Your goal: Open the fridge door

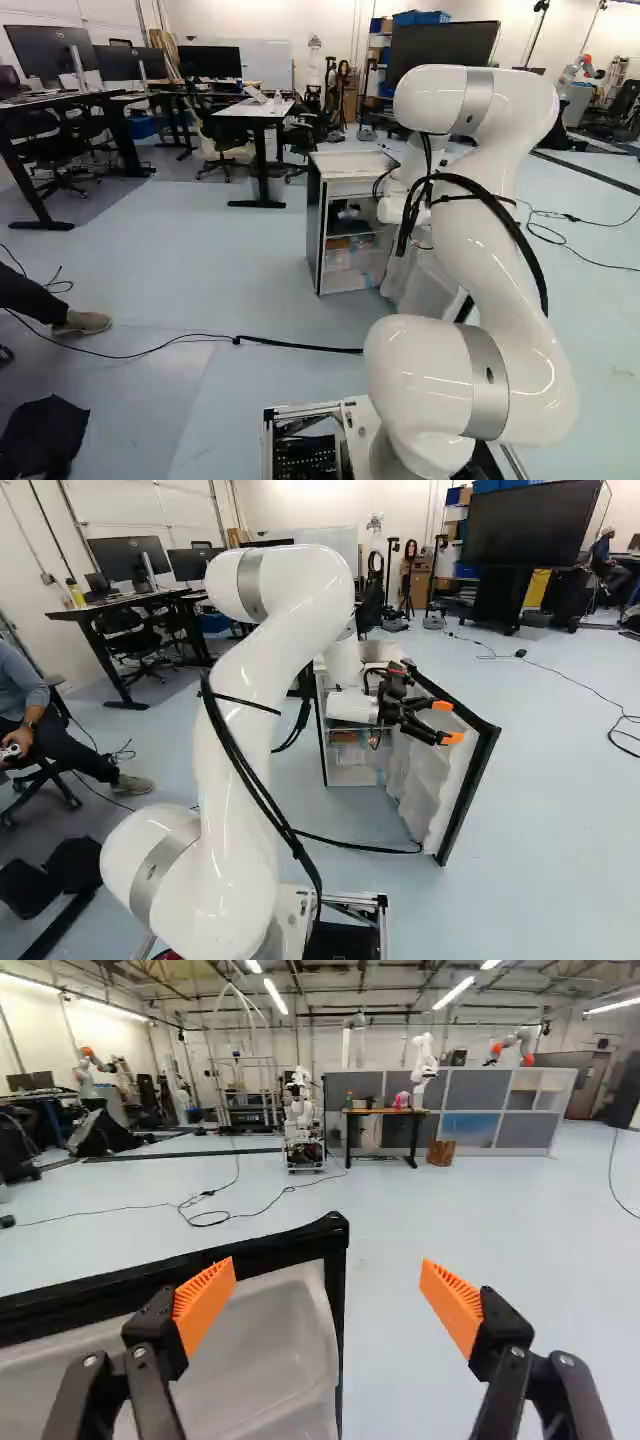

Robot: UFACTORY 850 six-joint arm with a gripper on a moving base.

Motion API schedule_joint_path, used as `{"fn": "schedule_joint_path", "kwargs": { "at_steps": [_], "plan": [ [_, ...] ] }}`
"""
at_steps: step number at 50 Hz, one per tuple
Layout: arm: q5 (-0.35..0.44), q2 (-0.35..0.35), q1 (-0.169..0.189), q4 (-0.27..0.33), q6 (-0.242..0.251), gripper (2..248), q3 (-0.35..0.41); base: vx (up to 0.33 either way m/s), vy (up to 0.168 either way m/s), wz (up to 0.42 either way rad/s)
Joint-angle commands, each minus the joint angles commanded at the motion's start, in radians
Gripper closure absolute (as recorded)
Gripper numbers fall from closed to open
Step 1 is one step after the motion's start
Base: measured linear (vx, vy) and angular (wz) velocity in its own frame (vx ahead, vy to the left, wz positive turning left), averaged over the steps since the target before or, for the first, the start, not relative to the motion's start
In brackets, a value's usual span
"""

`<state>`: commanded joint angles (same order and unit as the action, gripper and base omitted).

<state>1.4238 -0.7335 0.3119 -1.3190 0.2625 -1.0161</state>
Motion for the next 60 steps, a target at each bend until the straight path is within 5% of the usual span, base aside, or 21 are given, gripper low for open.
{"fn": "schedule_joint_path", "kwargs": {
  "at_steps": [47,60],
  "plan": [
    [-0.032,0.195,-0.132,0.373,0.0,3,0.32,0.0,0.0,0.0],
    [-0.035,0.203,-0.137,0.397,0.0,3,0.332,0.0,0.0,0.0]
  ]
}}
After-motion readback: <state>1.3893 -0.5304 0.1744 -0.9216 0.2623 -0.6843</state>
